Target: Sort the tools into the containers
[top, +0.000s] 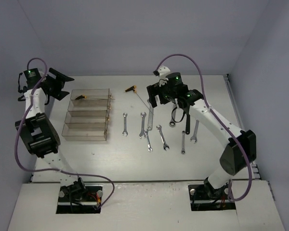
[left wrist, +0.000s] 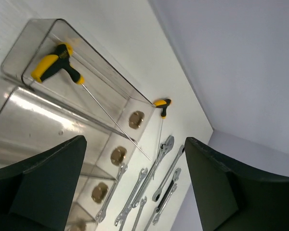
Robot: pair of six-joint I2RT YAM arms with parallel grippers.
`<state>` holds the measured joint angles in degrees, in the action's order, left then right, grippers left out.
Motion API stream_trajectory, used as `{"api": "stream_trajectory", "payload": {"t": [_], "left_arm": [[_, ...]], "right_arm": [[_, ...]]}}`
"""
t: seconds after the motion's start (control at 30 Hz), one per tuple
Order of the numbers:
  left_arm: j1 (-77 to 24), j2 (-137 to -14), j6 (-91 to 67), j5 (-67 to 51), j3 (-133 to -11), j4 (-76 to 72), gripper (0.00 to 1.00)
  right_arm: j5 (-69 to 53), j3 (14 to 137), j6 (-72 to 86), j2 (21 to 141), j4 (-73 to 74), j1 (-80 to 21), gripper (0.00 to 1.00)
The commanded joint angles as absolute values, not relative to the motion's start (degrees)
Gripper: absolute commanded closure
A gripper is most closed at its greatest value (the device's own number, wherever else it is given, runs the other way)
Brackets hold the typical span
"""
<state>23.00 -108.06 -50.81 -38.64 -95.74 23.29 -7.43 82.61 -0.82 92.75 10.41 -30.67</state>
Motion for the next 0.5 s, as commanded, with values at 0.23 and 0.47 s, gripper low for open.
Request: {"api": "stream_trajectory", "payload": {"t": [0.23,0.47], "left_arm": [[7.9,-71.6,-35.2,-17.9,-77.5,39.0,0.19],[3.4,-58.5,-28.1,-14.6,-73.1,51.9,0.19]], "right_arm": [[-12.0,106.8,-6.2,118.3,7.6,-29.9,0.34],[-12.6,118.8,-6.9,132.1,7.6,-29.9,0.34]]}}
